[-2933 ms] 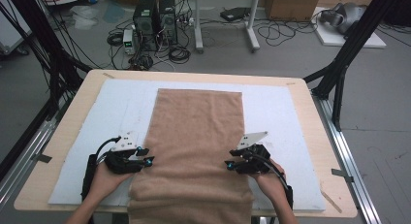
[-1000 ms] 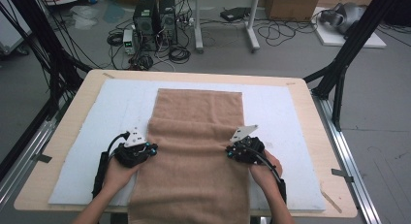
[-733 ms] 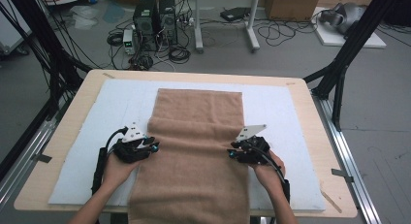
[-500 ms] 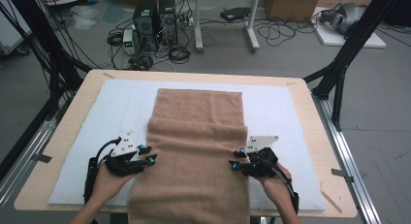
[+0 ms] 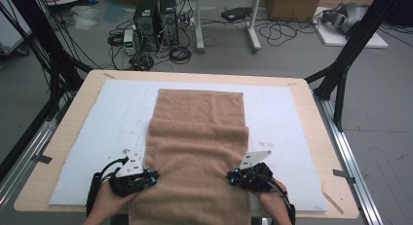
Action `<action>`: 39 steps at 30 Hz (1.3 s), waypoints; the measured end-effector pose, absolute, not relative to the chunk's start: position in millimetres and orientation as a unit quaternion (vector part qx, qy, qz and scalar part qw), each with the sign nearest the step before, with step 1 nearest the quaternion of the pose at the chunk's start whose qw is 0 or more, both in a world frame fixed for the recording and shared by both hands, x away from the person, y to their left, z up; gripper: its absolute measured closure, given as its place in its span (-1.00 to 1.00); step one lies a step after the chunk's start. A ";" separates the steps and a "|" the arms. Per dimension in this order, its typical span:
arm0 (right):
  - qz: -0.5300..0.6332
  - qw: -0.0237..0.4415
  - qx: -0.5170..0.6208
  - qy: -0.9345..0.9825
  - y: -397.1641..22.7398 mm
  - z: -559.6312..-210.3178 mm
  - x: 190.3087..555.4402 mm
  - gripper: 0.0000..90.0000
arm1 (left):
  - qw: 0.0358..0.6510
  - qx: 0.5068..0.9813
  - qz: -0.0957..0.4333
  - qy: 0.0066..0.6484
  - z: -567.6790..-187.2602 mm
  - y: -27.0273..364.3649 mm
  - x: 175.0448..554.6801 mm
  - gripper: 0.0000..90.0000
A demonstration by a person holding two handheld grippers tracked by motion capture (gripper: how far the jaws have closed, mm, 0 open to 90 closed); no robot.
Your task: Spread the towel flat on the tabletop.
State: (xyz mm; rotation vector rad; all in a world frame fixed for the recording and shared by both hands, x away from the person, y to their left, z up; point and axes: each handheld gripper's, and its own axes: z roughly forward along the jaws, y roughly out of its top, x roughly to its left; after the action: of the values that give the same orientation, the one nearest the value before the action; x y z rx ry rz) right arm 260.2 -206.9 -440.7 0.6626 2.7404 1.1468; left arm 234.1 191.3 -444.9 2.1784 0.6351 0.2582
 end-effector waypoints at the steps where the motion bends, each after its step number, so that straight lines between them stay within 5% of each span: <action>1: 0.374 0.028 0.211 0.903 -206.6 -439.0 256.3 0.89 | 0.423 0.867 0.086 0.249 -442.0 193.3 226.6 0.90; 5: 0.406 0.018 0.162 0.899 -212.3 -410.0 218.6 0.81 | 0.461 0.855 0.082 0.222 -415.3 206.1 189.7 0.83; 7: 0.422 0.031 0.147 0.894 -212.8 -394.4 210.1 0.60 | 0.461 0.853 0.101 0.222 -404.7 207.2 190.5 0.48; 10: 0.399 0.067 0.158 0.901 -208.0 -388.8 222.9 0.42 | 0.455 0.852 0.131 0.224 -401.3 202.0 205.3 0.29; 18: 0.364 0.072 0.211 0.904 -201.6 -427.1 272.4 0.24 | 0.424 0.855 0.141 0.262 -434.4 187.9 253.5 0.30; 34: 0.345 0.093 0.254 0.899 -196.5 -432.9 316.6 0.33 | 0.395 0.847 0.144 0.324 -443.9 179.0 303.7 0.29; 37: 0.359 0.081 0.258 0.893 -200.0 -439.4 317.3 0.49 | 0.401 0.849 0.141 0.313 -446.0 179.2 301.8 0.57; 39: 0.363 0.068 0.251 0.895 -200.8 -439.1 317.4 0.81 | 0.400 0.853 0.141 0.305 -445.8 177.8 299.7 0.85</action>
State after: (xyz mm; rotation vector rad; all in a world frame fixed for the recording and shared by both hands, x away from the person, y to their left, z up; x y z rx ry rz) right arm 317.4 -200.8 -439.1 0.7567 2.6956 1.0933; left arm 299.7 177.8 -445.8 2.1571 0.7712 0.3573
